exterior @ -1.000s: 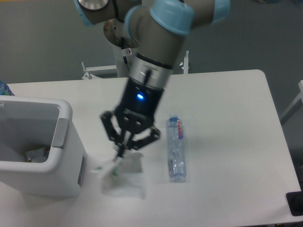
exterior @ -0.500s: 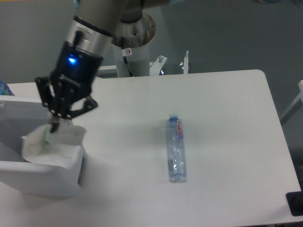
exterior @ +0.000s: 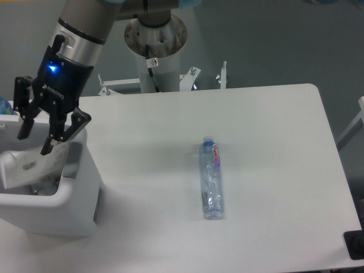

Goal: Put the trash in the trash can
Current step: 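Open the gripper to drop the tissue into the bin, then move the open gripper back over the clear water bottle, then lower the gripper around the bottle and close on it, then lift the bottle and carry it over the white bin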

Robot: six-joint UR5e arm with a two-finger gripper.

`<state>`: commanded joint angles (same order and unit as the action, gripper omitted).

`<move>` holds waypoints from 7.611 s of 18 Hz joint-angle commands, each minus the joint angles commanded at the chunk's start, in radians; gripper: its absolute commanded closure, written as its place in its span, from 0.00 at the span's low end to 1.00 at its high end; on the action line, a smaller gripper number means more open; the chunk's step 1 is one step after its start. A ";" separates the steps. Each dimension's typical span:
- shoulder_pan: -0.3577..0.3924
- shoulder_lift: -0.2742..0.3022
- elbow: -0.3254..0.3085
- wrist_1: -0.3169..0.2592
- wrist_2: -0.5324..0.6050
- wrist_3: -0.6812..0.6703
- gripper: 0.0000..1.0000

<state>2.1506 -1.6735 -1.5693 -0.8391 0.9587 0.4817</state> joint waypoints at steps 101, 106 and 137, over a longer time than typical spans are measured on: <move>0.219 -0.561 0.147 -0.230 0.775 0.020 0.57; 0.219 -0.552 0.158 -0.238 0.765 0.018 0.69; 0.227 -0.212 0.411 -0.094 -0.138 -0.165 0.71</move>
<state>2.3777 -1.8853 -1.1583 -0.9328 0.8208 0.3162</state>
